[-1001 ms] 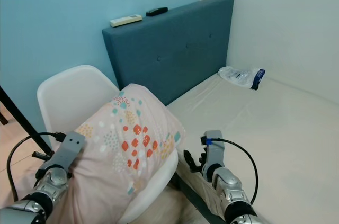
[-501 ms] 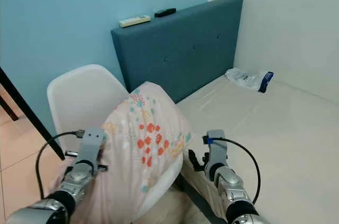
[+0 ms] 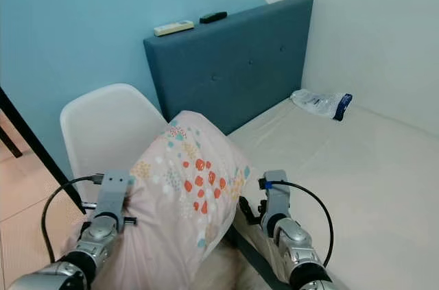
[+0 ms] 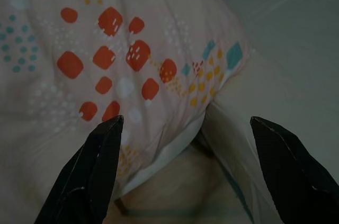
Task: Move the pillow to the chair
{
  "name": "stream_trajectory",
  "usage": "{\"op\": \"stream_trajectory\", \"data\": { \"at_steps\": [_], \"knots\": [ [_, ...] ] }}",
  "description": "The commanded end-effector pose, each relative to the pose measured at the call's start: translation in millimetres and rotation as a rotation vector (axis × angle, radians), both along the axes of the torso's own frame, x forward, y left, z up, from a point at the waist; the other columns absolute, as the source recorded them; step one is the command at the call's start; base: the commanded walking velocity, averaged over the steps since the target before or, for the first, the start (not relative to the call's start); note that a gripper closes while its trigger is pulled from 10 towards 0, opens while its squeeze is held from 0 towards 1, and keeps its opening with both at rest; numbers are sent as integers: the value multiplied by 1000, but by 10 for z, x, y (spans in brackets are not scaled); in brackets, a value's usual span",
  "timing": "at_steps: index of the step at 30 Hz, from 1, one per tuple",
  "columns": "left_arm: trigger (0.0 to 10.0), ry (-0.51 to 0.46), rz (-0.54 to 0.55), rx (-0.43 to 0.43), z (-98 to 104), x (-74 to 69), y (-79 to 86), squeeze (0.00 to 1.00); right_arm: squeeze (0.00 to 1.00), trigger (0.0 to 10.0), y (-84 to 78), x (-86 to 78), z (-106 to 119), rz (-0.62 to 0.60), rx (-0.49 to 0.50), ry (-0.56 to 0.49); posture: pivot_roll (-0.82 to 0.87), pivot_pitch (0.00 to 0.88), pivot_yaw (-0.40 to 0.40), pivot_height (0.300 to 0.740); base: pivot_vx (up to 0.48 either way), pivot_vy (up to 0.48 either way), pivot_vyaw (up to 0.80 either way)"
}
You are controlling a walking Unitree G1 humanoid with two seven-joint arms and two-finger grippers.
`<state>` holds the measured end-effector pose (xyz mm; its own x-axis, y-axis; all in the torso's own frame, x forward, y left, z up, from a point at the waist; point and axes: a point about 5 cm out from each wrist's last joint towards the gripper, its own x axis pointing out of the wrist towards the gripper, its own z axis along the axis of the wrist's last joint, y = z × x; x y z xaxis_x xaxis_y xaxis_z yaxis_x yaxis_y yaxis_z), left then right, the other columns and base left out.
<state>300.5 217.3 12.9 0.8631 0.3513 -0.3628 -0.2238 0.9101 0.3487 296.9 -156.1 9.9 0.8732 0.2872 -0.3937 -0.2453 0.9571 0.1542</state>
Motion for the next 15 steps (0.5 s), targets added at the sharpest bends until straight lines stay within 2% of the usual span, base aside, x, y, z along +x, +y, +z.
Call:
{"op": "stream_trajectory", "data": {
  "at_steps": [1, 6, 10, 11, 15],
  "knots": [
    [10000, -95, 20, 61, 220, 133, 141, 0, 0, 10000, 52, 4, 20, 13, 13, -22, -118, 0, 33, 645, 0, 0, 0],
    [10000, -161, -22, 73, 377, 253, 116, 0, 0, 10000, 56, 12, 39, 17, 17, -35, -121, 0, 33, 625, 0, 0, 0],
    [10000, -267, -91, 8, 600, 424, -14, 0, 0, 10000, 56, 13, 51, 19, 18, -45, -125, 0, 35, 605, 0, 0, 0],
    [10000, -267, -91, 8, 600, 424, -14, 0, 0, 10000, 56, 13, 51, 19, 18, -45, -125, 0, 35, 605, 0, 0, 0],
    [10000, -366, -130, -10, 857, 583, -103, 0, 0, 10000, 61, 7, 54, 21, 21, -53, -129, 0, 37, 585, 0, 0, 0]
  ]
}}
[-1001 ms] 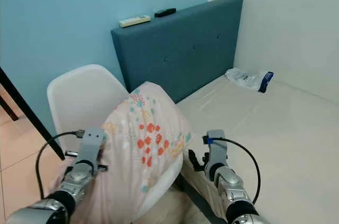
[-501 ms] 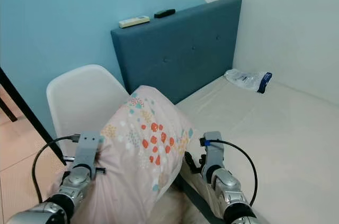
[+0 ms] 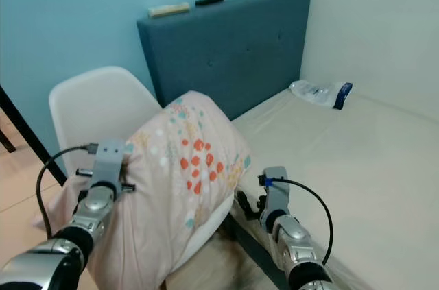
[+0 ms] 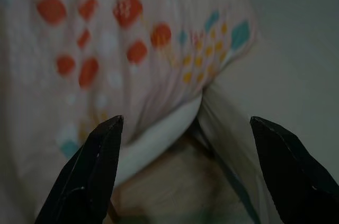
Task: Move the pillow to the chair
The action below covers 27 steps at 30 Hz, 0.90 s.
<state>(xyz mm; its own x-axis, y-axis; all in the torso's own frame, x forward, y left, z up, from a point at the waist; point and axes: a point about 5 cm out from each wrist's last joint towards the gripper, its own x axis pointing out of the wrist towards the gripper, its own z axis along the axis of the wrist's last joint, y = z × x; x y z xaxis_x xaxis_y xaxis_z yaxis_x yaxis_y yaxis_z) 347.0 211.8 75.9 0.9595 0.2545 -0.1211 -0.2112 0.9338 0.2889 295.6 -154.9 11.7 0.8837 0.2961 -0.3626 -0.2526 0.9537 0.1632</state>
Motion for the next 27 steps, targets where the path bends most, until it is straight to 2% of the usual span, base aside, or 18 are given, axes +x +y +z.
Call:
{"op": "stream_trajectory", "data": {
  "at_steps": [1, 5, 8, 13, 16, 20, 21, 22, 23, 24, 25, 27],
  "knots": [
    [10000, -121, -28, -3, 282, 147, -56, 0, 0, 10000, 52, 17, 36, 19, 4, -25, -128, 0, 38, 580, 0, 0, 0],
    [10000, -150, -32, 8, 369, 192, -68, 0, 0, 10000, 62, 11, 38, 22, 8, -29, -127, 0, 39, 570, 0, 0, 0],
    [10000, -171, -32, 55, 444, 223, -59, 0, 0, 10000, 92, -3, 39, 31, 17, -36, -126, 7, 41, 555, 0, 0, 0],
    [10000, -125, 30, 130, 390, 181, 89, 0, 0, 10000, 152, -51, 24, 54, 34, -42, -128, 29, 40, 525, 0, 0, 0],
    [10000, -93, 106, 221, 360, 132, 250, 0, 0, 10000, 177, -87, 14, 65, 44, -45, -132, 49, 40, 510, 0, 0, 0],
    [10000, -86, 164, 248, 369, 104, 367, 0, 0, 10000, 187, -108, 10, 68, 48, -47, -133, 55, 41, 500, 0, 0, 0],
    [10000, -88, 211, 271, 393, 84, 459, 0, 0, 10000, 194, -124, 5, 70, 51, -48, -133, 62, 40, 495, 0, 0, 0],
    [10000, -92, 254, 284, 428, 69, 549, 55, 0, 10000, 198, -138, 4, 71, 57, -51, -132, 64, 39, 490, 0, 0, 0],
    [10000, -99, 292, 294, 461, 55, 626, 447, 0, 10000, 205, -150, 5, 71, 66, -56, -131, 65, 39, 490, 0, 0, 0],
    [10000, -99, 292, 294, 461, 55, 626, 447, 0, 10000, 205, -150, 5, 71, 66, -56, -131, 65, 39, 490, 0, 0, 0],
    [10000, -107, 315, 290, 496, 50, 682, 1000, 0, 10000, 211, -156, 12, 75, 74, -62, -131, 65, 39, 490, 0, 0, 0],
    [10000, -133, 370, 309, 579, 37, 785, 1000, 0, 10000, 225, -159, 31, 80, 93, -76, -130, 61, 42, 490, 0, 0, 0]
  ]
}}
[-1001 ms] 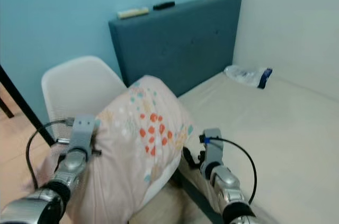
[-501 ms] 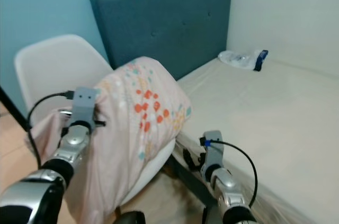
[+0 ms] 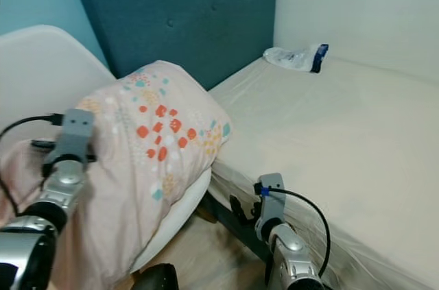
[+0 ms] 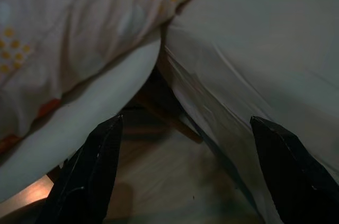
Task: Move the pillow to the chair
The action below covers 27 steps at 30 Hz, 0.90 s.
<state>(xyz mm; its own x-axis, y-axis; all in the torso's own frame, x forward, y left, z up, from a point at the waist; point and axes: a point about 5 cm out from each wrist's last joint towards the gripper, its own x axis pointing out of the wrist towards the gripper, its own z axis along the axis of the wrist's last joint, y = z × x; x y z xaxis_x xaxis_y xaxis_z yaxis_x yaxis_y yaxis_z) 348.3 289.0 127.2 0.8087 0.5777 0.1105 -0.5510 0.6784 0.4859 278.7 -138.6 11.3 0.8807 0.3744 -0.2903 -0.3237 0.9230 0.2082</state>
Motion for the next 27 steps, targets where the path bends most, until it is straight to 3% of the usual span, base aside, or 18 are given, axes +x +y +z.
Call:
{"op": "stream_trajectory", "data": {
  "at_steps": [1, 11, 14, 15, 16, 17, 18, 19, 20, 22, 24, 27],
  "knots": [
    [10000, -15, 12, 16, 65, 25, 14, 1000, 0, 10000, 62, 10, 36, 15, 27, -19, -130, 61, 42, 490, 0, 0, 0],
    [10000, -52, 129, 100, 158, -79, 253, 1000, 0, 10000, 137, 25, 90, 59, 63, -37, -117, 39, 40, 490, 0, 0, 0],
    [10000, -67, 30, -55, 99, -93, 263, 1000, 0, 10000, 189, 33, 124, 101, 84, -51, -101, 29, 36, 490, 0, 0, 0],
    [10000, -77, -72, -132, 72, -58, 175, 1000, 0, 10000, 210, 30, 135, 117, 95, -54, -99, 28, 35, 490, 0, 0, 0],
    [10000, -86, -141, -178, 58, -37, 111, 1000, 0, 10000, 222, 29, 141, 128, 103, -56, -94, 27, 34, 490, 0, 0, 0],
    [10000, -86, -141, -178, 58, -37, 111, 1000, 0, 10000, 222, 29, 141, 128, 103, -56, -94, 27, 34, 490, 0, 0, 0],
    [10000, -83, -333, -336, -42, -6, -83, 365, 0, 10000, 275, 21, 174, 171, 132, -72, -88, 24, 33, 490, 0, 0, 0],
    [10000, -74, -415, -412, -116, -14, -180, 0, 0, 10000, 310, 18, 198, 198, 150, -84, -83, 24, 32, 490, 0, 0, 0],
    [10000, -74, -415, -412, -116, -14, -180, 0, 0, 10000, 310, 18, 198, 198, 150, -84, -83, 24, 32, 490, 0, 0, 0],
    [10000, -58, -517, -491, -215, -39, -304, 0, 0, 10000, 358, 14, 235, 236, 172, -99, -79, 22, 30, 490, 0, 0, 0],
    [10000, 14, -618, -495, -358, -101, -432, 0, 0, 10000, 416, 14, 273, 280, 191, -109, -79, 19, 30, 490, 0, 0, 0],
    [10000, 66, -648, -465, -437, -139, -481, 0, 0, 10000, 447, 13, 296, 306, 200, -115, -79, 19, 30, 490, 0, 0, 0]
  ]
}}
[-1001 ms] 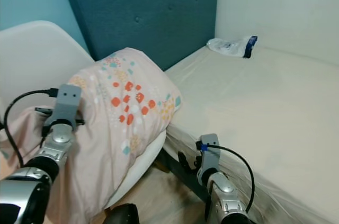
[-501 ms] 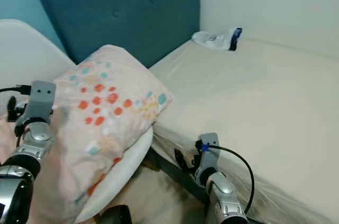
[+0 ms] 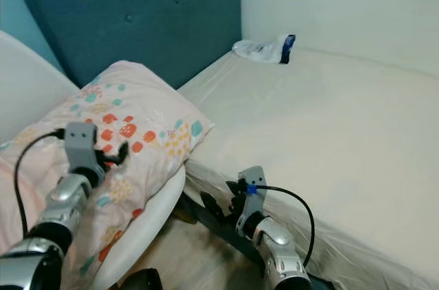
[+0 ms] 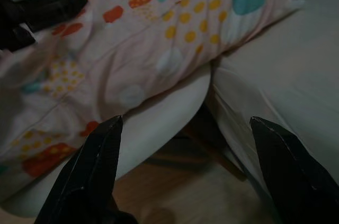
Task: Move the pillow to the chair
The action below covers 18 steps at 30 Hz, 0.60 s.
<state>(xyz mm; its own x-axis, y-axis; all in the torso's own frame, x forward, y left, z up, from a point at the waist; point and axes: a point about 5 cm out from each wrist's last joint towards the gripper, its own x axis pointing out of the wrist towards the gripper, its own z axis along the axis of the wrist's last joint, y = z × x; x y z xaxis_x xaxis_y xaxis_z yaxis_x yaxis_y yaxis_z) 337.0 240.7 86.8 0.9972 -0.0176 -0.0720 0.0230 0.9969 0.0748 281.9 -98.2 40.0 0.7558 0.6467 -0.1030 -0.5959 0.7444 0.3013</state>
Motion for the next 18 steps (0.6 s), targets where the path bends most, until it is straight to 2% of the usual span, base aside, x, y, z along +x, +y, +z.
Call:
{"op": "stream_trajectory", "data": {
  "at_steps": [1, 2, 4, 5, 6, 7, 8, 9, 11, 13, 16, 18],
  "knots": [
    [10000, 49, -51, 107, -110, -65, -35, 0, 0, 10000, 67, -20, 25, 45, 25, -1, -76, 17, 27, 490, 0, 0, 0],
    [10000, 49, -51, 107, -110, -65, -35, 0, 0, 10000, 67, -20, 25, 45, 25, -1, -76, 17, 27, 490, 0, 0, 0],
    [10000, 124, -99, 365, -267, -147, -65, 0, 0, 10000, 96, -8, 50, 67, 17, -12, -71, 14, 22, 490, 0, 0, 0],
    [10000, 148, -101, 452, -315, -173, -55, 0, 0, 10000, 96, 5, 67, 59, 18, -24, -71, 13, 22, 490, 0, 0, 0],
    [10000, 148, -101, 452, -315, -173, -55, 0, 0, 10000, 96, 5, 67, 59, 18, -24, -71, 13, 22, 490, 0, 0, 0],
    [10000, 160, -91, 524, -340, -186, -39, 0, 0, 10000, 97, 15, 77, 53, 16, -31, -72, 12, 22, 490, 0, 0, 0],
    [10000, 160, -91, 524, -340, -186, -39, 0, 0, 10000, 97, 15, 77, 53, 16, -31, -72, 12, 22, 490, 0, 0, 0],
    [10000, 182, -133, 618, -383, -203, -73, 0, 0, 10000, 101, 22, 78, 56, 2, -39, -74, 9, 21, 490, 0, 0, 0],
    [10000, 188, -155, 650, -400, -210, -94, 0, 0, 10000, 104, 22, 75, 58, -2, -39, -74, 9, 21, 490, 0, 0, 0],
    [10000, 223, -196, 708, -453, -232, -129, 0, 0, 10000, 102, 18, 74, 62, 0, -31, -75, 8, 21, 490, 0, 0, 0],
    [10000, 240, -195, 810, -515, -252, -175, 0, 0, 10000, 98, 7, 71, 65, 2, -26, -84, 13, 24, 490, 0, 0, 0],
    [10000, 240, -195, 810, -515, -252, -175, 0, 0, 10000, 98, 7, 71, 65, 2, -26, -84, 13, 24, 490, 0, 0, 0]
  ]
}}
